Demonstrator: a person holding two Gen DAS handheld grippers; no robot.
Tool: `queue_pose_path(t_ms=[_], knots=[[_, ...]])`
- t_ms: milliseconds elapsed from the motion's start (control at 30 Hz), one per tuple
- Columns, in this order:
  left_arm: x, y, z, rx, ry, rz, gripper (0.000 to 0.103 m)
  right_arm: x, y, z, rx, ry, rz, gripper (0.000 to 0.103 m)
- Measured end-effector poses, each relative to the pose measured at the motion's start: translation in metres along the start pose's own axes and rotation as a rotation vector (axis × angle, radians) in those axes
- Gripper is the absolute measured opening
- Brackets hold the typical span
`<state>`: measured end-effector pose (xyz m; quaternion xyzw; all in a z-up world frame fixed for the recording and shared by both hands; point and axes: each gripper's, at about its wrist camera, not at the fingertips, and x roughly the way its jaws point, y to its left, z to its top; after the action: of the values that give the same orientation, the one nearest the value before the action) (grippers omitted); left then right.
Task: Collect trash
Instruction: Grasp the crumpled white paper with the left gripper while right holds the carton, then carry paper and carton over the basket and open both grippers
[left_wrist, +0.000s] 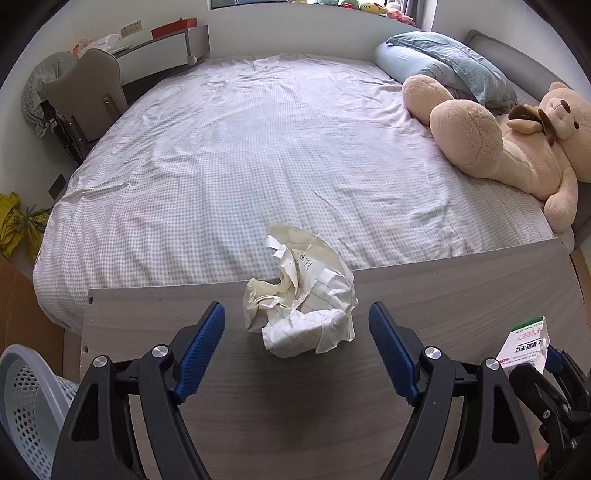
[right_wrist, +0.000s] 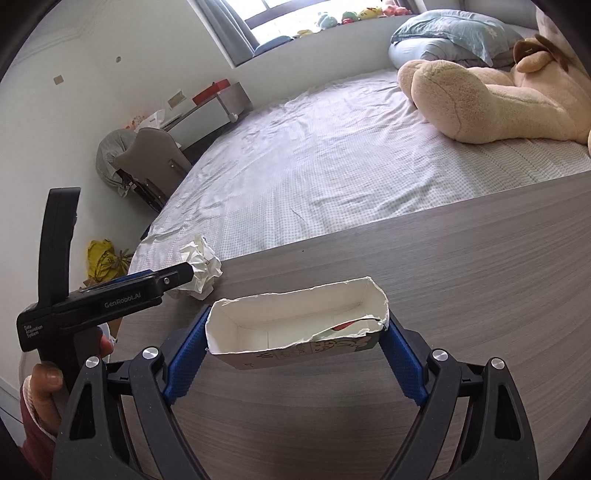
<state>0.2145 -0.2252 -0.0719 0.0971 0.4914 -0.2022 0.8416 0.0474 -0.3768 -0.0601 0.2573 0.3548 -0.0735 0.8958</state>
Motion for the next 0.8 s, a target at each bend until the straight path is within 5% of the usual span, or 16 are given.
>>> queue_pose_path(t_ms=[300, 400, 800], knots=[[0.031, -0.001, 0.004, -0.010, 0.059, -0.006, 0.076, 0.000, -0.004, -0.001, 0.011, -0.001, -0.004, 0.084], [0.031, 0.002, 0.003, -0.022, 0.055, -0.019, 0.064, 0.000, -0.004, -0.001, 0.009, -0.001, -0.005, 0.084], [-0.013, 0.015, -0.022, -0.054, -0.042, -0.002, 0.062, -0.003, 0.017, -0.004, -0.037, 0.006, -0.007, 0.084]])
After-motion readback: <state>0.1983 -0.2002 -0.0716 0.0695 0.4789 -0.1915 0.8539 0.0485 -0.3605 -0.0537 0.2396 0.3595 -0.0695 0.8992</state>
